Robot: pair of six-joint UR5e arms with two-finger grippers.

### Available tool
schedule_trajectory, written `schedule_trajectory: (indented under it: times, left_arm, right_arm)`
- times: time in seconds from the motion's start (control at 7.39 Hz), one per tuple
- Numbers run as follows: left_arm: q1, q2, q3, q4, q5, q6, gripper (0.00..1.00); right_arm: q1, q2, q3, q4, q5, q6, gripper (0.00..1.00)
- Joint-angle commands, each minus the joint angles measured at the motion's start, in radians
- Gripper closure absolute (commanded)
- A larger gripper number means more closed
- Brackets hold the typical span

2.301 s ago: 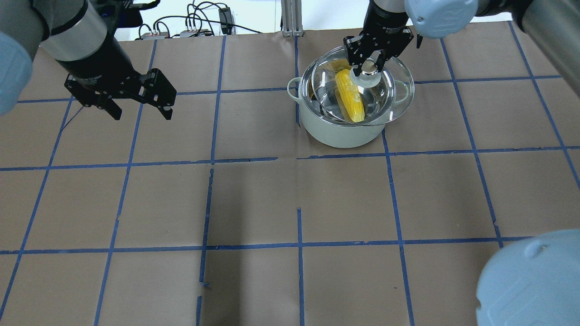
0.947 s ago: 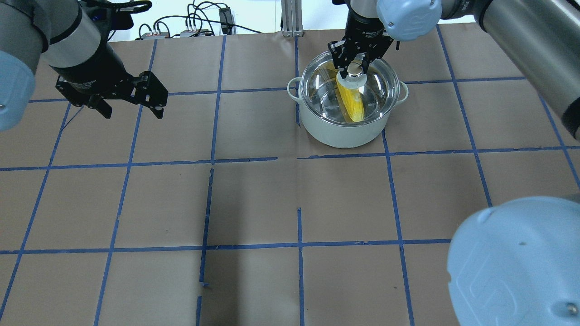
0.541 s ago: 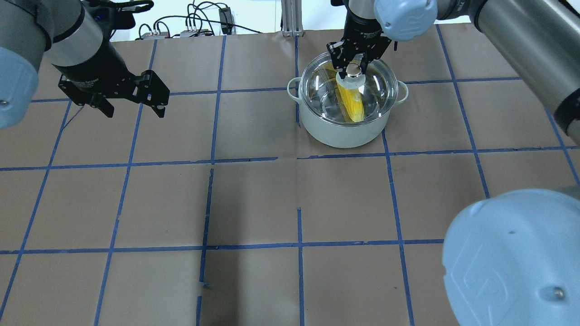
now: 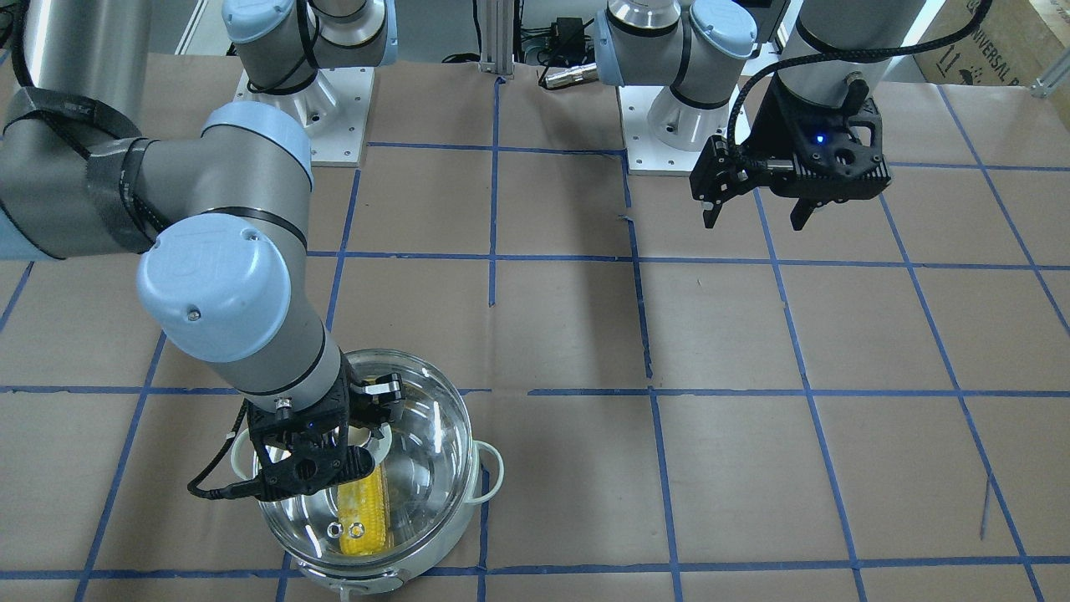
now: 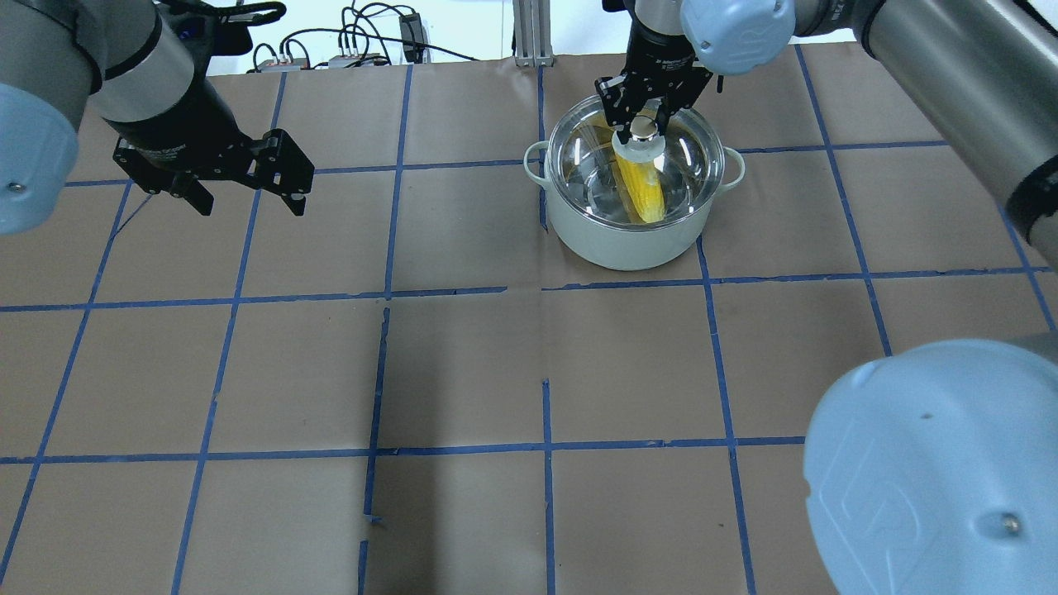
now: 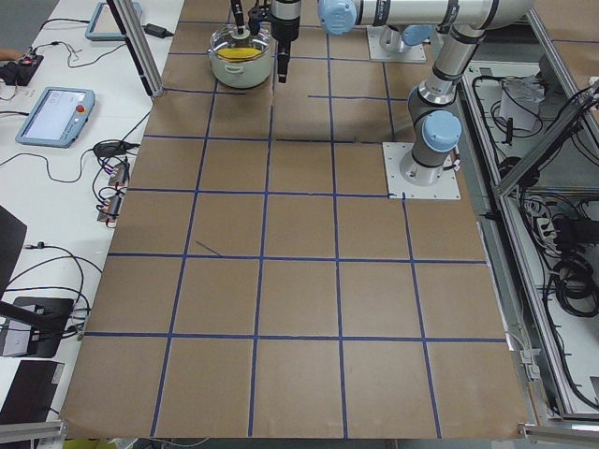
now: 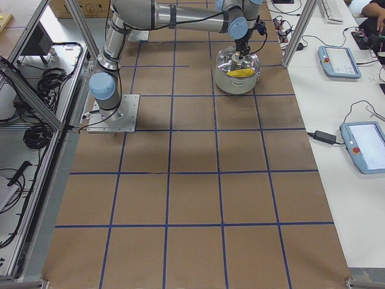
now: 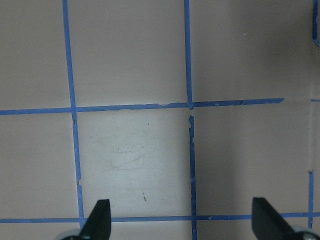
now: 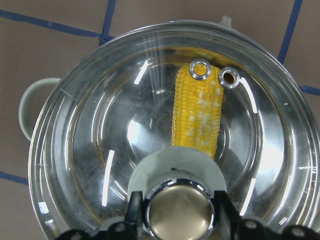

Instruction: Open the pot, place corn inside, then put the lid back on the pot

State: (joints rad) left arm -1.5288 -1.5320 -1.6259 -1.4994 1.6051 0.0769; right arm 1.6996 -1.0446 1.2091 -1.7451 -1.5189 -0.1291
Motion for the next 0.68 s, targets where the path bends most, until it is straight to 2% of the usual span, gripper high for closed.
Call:
schedule_trajectory:
  times: [0.0,0.41,0.54]
  left_arm:
    - [-0.002,0.001,-0.002,0.002,-0.001,0.000,0.00]
    - [-0.002,0.001,0.003,0.002,0.001,0.000,0.00]
    - [-0.004,0.004,-0.008,0.001,0.001,0.000,0.00]
  right_arm:
    - [0.000,0.011,-0.003,-0.002,0.003,-0.001,0.53]
    - [0.000,0.017,-0.019,-0.001,0.002,-0.001,0.53]
    - [0.000,0.017,-0.019,-0.001,0.002,0.000,0.49]
